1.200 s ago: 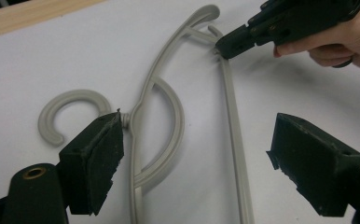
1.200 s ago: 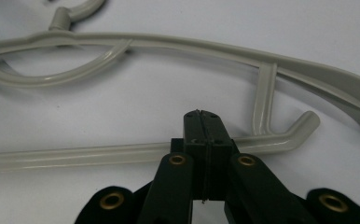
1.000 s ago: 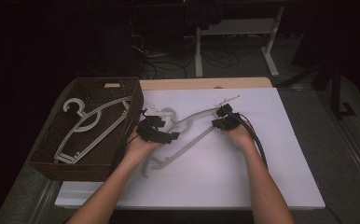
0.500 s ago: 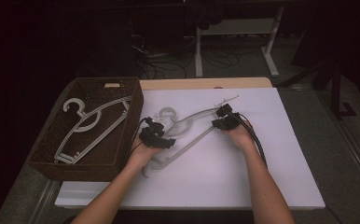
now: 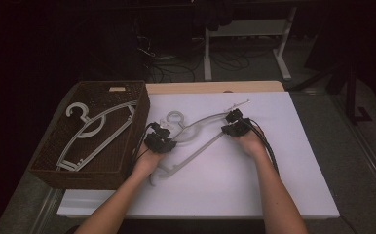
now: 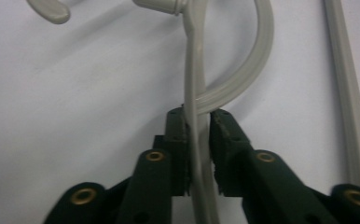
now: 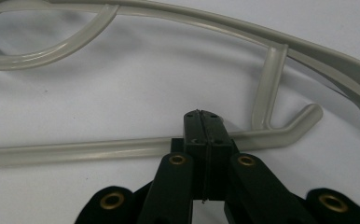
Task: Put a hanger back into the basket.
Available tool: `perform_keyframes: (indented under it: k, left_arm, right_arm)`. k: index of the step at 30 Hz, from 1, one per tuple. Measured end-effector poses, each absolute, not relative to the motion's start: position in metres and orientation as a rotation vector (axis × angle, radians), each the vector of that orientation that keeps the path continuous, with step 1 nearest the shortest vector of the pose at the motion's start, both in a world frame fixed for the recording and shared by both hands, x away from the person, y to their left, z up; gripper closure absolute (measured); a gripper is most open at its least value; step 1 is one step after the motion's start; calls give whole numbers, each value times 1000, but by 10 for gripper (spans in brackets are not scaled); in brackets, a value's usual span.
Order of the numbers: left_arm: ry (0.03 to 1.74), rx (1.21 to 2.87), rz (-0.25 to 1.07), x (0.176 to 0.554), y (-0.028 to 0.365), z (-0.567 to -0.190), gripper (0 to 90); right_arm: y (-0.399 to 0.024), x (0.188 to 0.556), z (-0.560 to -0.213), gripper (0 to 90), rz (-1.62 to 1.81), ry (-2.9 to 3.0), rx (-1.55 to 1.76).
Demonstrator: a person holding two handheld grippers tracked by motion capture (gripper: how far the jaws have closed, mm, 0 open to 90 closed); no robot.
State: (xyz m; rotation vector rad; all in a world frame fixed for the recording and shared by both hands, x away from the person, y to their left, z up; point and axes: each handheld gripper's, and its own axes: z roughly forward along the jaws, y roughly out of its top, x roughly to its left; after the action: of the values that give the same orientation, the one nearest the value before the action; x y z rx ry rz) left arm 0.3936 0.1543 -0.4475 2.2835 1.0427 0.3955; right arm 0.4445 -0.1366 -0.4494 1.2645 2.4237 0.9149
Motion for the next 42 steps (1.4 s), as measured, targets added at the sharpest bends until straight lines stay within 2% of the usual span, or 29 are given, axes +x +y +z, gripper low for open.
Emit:
perform_keyframes:
  k: [7, 11, 14, 20, 26, 35, 42]
  left_arm:
    - [1043, 2245, 373, 392, 156, -443, 811]
    - [1024, 2240, 376, 390, 154, -440, 815]
    - [1019, 2240, 377, 390, 154, -436, 816]
    - [1000, 2226, 381, 385, 153, -420, 817]
    - [966, 2228, 396, 378, 150, -394, 817]
    - [905, 2224, 442, 371, 156, -338, 817]
    - [871, 2228, 478, 368, 182, -294, 817]
  right_arm:
    - [-140, 442, -446, 892, 934, 2418, 1264]
    - [-147, 435, -438, 851, 983, 2412, 1266]
    - [-155, 424, -429, 790, 1024, 2410, 1258]
    - [-170, 395, -411, 592, 1126, 2404, 1232]
    - [-181, 365, -400, 463, 1191, 2379, 1208]
    - [-195, 326, -394, 333, 1217, 2327, 1197]
    - [-202, 308, -405, 276, 1196, 2314, 1225]
